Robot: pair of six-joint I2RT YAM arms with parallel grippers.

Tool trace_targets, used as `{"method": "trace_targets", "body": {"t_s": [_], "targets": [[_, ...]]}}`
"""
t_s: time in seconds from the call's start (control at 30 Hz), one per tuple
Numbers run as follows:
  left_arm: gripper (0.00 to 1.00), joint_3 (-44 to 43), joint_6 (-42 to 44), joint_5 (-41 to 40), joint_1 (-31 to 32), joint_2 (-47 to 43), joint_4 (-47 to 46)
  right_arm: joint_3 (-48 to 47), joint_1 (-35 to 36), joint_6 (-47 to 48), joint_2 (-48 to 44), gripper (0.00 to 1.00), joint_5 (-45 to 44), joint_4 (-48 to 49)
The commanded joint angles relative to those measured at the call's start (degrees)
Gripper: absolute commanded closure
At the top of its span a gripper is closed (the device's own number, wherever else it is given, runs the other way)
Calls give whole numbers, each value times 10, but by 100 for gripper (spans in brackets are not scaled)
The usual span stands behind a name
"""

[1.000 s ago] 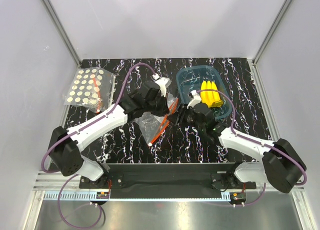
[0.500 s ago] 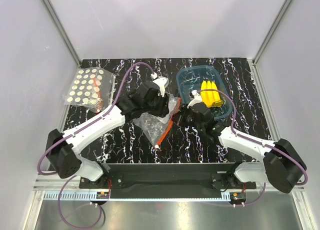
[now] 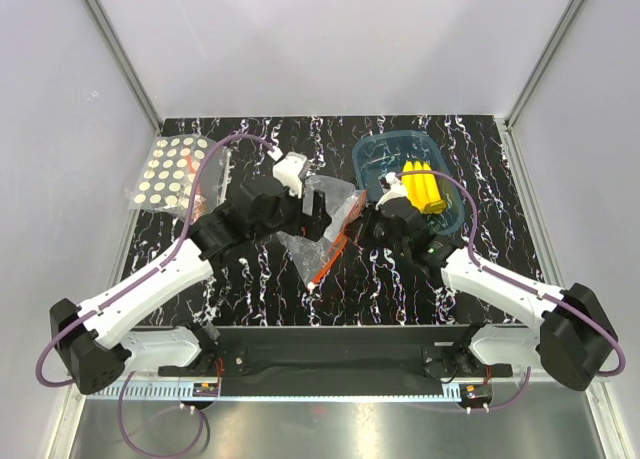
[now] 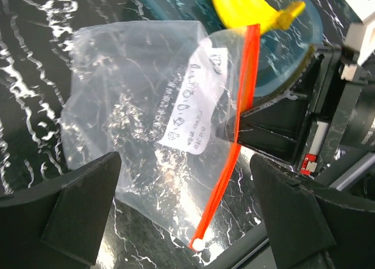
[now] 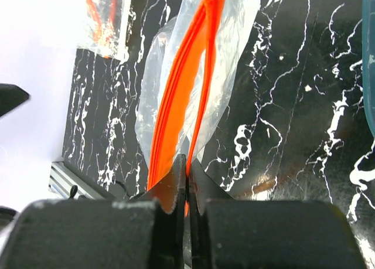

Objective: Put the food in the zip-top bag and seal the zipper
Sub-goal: Open the zipper of the food storage bag.

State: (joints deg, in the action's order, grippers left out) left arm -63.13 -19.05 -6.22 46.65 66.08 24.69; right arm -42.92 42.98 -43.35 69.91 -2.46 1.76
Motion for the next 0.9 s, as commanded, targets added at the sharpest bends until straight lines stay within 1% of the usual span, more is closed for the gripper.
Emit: {"method": "trace_targets", "body": {"t_s": [0.0,0.03,0.07,0.1,0.17,0.33,0.47,0.63,0.67,0.87], "targets": [[3,11,39,60,9,-3,-62,-33,7,-3,-16,100,-18,-15],[8,-5,58,59,16,12,-45,-36,9,-2,-16,100,-18,-14],[10,-15,69,40,24,23,-33,-37,10,-4,-17,100,-17,-31],[12,-27,76,26,40,34,0,-40,11,-4,-17,100,-17,-36],[15,-49,92,10,62,60,16,-43,11,-7,-17,100,-20,-40],[33,-56,87,-2,83,73,18,-48,11,-12,-14,100,-22,-46],[41,-57,81,-16,87,88,29,-52,11,-11,-12,100,-21,-47],[43,-36,77,-20,88,98,14,-51,11,-13,-15,100,-18,-47],[45,-34,77,-20,88,100,10,-51,11,-13,-15,100,-18,-47],[48,-44,81,-25,88,122,5,-51,12,-14,-19,100,-15,-47]]}}
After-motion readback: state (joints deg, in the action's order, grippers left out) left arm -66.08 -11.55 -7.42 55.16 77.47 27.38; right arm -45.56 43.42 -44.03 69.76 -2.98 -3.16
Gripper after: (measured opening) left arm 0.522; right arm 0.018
